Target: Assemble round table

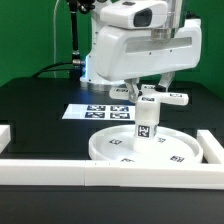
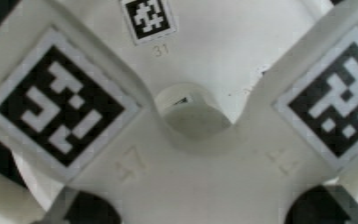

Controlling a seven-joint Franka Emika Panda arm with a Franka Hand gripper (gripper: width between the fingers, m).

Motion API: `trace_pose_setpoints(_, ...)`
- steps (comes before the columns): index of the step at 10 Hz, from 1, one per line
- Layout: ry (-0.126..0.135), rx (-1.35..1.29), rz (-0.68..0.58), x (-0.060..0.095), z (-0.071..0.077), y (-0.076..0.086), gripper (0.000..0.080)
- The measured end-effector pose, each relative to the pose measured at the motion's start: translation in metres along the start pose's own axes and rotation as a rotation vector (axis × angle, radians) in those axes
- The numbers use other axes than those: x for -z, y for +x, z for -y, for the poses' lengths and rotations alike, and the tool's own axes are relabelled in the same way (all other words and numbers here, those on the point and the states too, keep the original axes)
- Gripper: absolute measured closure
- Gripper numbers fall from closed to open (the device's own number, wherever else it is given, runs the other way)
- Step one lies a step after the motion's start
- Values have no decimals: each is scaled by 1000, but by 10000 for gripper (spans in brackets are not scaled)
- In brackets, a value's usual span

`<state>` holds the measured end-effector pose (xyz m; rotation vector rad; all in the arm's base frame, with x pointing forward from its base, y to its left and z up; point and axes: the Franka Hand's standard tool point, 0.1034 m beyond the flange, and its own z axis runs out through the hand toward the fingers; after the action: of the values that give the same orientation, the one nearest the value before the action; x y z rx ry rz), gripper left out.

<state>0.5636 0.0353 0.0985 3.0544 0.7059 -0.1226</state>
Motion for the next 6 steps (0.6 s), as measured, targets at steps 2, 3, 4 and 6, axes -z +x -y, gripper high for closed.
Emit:
trace_pose_setpoints(2,0,-125,0,0,1,0,354)
trace_pose_setpoints(3,2,-187,-1,0,1,1,354)
trace_pose_setpoints(4,7,-268,-2,0,2,1,353)
trace_pose_setpoints(6,15,-401,-10,0,2,2,353)
